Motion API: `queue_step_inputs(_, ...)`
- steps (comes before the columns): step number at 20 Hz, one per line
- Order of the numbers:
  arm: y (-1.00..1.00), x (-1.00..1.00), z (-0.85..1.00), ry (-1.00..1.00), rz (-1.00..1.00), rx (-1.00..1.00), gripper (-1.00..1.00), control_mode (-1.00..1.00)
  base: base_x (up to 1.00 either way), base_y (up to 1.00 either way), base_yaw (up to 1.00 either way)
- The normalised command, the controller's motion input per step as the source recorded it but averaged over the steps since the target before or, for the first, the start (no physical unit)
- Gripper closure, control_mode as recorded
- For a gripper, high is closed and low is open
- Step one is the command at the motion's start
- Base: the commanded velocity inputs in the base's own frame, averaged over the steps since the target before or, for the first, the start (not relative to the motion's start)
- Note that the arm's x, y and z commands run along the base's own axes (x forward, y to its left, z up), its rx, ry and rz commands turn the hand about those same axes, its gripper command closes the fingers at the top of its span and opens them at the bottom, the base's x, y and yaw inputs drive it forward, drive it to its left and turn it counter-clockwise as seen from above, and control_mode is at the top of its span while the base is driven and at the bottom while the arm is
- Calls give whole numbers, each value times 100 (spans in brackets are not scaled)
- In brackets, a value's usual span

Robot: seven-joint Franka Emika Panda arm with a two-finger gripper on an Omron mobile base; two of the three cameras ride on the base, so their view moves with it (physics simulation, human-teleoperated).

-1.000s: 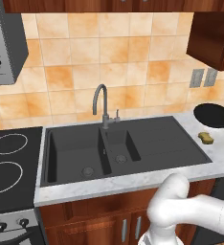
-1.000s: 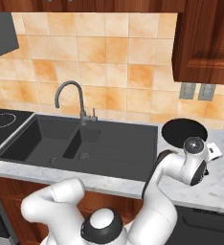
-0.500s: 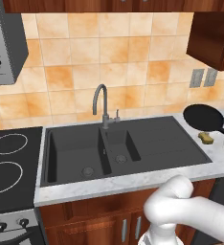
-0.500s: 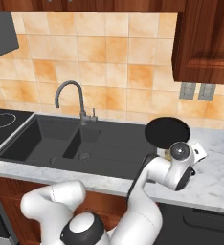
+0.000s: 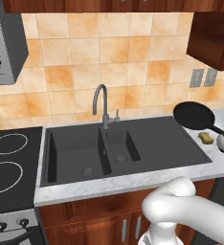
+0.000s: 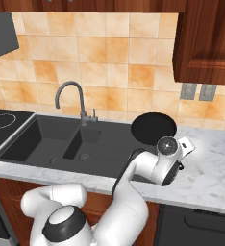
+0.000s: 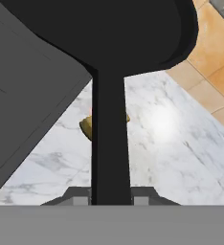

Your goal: Pick the pan and sponge and place them into the sink. Then turn on the water.

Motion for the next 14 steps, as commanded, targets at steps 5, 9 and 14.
queue_step_inputs(5,52,16,1,8,4,0,100,-100,0,0,0)
queue_step_inputs(9,49,9,0,5,3,0,100,-100,0,0,0)
queue_step_inputs(14,50,2,1,4,3,0,100,-100,0,0,0)
